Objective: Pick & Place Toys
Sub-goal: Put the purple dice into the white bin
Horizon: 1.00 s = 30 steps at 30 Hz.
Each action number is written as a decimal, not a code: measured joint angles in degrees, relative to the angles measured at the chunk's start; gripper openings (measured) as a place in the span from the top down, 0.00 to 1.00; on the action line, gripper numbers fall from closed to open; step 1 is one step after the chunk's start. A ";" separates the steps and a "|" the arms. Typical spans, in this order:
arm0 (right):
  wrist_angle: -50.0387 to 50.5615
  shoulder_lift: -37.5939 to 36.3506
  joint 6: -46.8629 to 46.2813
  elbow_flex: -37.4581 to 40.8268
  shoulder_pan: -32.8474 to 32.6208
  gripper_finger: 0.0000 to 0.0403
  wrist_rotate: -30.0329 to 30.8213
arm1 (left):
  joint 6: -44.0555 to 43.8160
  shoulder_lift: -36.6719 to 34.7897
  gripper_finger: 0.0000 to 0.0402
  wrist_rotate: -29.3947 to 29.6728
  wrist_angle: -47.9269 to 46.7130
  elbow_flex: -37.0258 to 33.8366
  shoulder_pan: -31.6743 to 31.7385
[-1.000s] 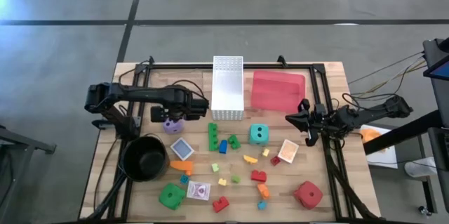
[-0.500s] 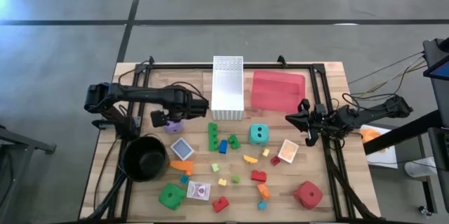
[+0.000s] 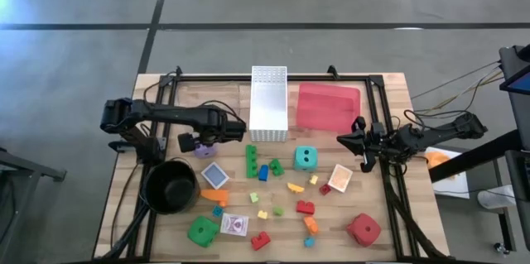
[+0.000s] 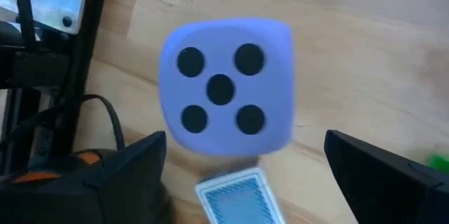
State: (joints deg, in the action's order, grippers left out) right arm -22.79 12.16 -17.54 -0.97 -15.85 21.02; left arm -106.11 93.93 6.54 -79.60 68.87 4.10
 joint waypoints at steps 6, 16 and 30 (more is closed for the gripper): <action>0.00 -0.01 0.00 0.00 0.01 0.95 0.00 | 2.63 -0.02 0.02 5.94 4.62 -3.81 0.13; 0.00 0.00 0.00 0.00 0.02 0.95 0.00 | 2.80 -0.13 0.03 9.40 7.79 -8.22 0.61; 0.00 0.00 0.00 0.01 0.00 0.95 0.00 | 6.76 -0.08 0.03 9.93 8.18 -9.98 0.66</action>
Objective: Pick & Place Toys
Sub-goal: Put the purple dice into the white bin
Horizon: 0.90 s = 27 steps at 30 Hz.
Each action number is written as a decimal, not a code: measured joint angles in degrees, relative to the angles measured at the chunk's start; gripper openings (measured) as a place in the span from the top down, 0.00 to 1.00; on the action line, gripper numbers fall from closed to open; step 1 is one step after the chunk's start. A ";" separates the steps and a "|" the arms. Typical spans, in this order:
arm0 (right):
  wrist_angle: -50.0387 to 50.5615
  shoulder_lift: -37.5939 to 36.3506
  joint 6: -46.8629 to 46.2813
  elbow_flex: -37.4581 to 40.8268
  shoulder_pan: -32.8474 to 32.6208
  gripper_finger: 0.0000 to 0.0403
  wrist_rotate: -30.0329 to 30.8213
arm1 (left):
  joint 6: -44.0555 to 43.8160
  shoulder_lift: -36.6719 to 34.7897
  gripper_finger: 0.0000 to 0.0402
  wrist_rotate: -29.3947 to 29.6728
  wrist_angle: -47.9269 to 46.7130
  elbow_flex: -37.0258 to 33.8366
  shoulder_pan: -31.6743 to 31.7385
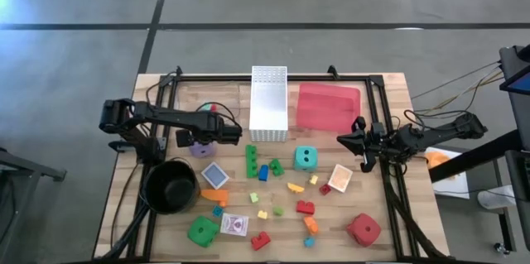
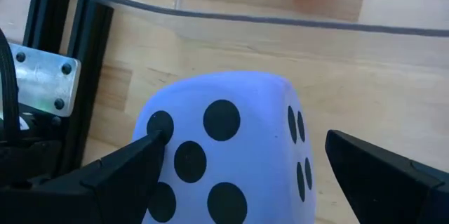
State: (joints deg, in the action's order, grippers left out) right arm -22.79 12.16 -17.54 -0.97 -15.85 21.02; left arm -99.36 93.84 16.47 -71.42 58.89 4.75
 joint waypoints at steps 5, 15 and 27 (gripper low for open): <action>0.00 0.00 0.00 -0.01 0.01 0.95 0.00 | 1.85 0.07 0.03 -0.36 -0.59 -0.62 -0.04; 0.00 0.00 0.00 -0.01 0.02 0.95 0.01 | 9.40 0.09 0.03 -0.15 -0.43 -2.21 -0.22; 0.00 0.00 -0.01 -0.01 0.02 0.95 0.00 | 25.09 0.11 0.03 0.14 0.58 -2.19 -0.28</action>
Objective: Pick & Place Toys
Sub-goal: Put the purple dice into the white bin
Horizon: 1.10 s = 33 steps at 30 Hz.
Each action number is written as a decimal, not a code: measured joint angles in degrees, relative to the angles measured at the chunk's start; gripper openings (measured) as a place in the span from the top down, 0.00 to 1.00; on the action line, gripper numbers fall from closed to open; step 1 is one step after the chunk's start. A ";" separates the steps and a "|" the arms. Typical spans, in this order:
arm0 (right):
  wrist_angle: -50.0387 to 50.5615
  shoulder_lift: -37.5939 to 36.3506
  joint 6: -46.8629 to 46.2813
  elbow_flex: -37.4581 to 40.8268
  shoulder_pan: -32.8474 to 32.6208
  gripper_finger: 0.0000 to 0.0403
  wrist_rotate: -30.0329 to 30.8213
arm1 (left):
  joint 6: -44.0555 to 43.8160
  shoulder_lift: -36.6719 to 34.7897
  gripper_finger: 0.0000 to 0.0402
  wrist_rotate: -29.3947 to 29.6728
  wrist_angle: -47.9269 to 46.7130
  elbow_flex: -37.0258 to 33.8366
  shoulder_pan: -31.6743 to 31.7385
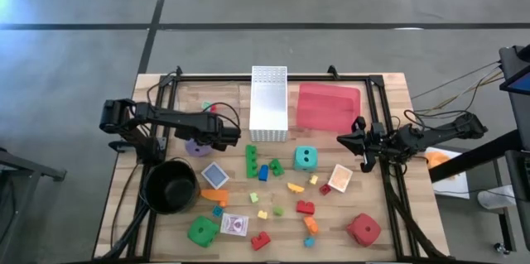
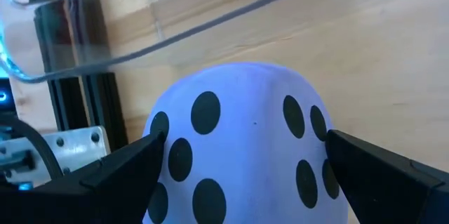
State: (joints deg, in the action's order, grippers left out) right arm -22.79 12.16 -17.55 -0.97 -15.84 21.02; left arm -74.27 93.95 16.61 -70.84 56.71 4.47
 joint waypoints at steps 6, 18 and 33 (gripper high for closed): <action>0.00 0.00 0.01 0.00 0.00 0.95 0.00 | -5.39 -0.02 0.03 -1.17 -0.38 0.00 -0.02; 0.00 0.00 0.00 0.00 0.00 0.95 0.00 | -3.48 -0.02 0.04 -2.10 -0.58 0.00 -0.02; 0.00 0.00 0.01 0.00 0.00 0.95 0.00 | 1.88 -0.09 0.35 -3.07 -0.62 0.07 -0.02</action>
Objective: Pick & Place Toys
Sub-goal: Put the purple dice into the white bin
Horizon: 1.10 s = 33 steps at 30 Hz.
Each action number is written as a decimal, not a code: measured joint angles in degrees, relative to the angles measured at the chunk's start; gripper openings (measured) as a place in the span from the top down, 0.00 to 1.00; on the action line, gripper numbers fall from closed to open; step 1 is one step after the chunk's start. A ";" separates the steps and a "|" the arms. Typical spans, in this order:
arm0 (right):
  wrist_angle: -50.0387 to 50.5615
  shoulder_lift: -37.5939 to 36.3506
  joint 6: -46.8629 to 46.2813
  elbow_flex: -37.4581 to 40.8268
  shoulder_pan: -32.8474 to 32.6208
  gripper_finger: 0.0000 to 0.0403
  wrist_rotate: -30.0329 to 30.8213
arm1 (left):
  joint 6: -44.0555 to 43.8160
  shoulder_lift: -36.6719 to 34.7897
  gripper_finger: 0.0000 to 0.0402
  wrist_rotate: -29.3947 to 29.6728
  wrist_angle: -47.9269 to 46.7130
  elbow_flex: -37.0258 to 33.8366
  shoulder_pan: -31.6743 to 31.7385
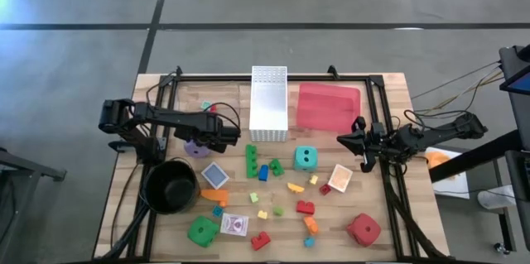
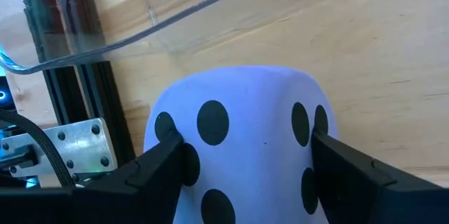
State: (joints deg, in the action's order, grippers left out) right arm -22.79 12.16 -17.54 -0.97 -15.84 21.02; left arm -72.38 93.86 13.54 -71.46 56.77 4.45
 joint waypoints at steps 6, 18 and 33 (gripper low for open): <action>0.00 0.00 0.00 0.00 -0.01 0.95 0.00 | 0.20 0.00 0.35 -0.04 -0.09 0.00 -0.06; 0.00 0.00 0.00 0.00 0.00 0.95 0.00 | 2.49 0.15 0.40 -3.05 -0.95 3.80 -1.09; 0.00 0.00 0.00 0.02 -0.01 0.95 0.01 | 14.08 0.11 0.48 -2.69 -5.07 12.87 -1.36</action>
State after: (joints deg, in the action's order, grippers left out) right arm -22.79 12.16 -17.54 -0.95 -15.85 21.03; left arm -58.30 93.97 10.85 -76.53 69.64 3.09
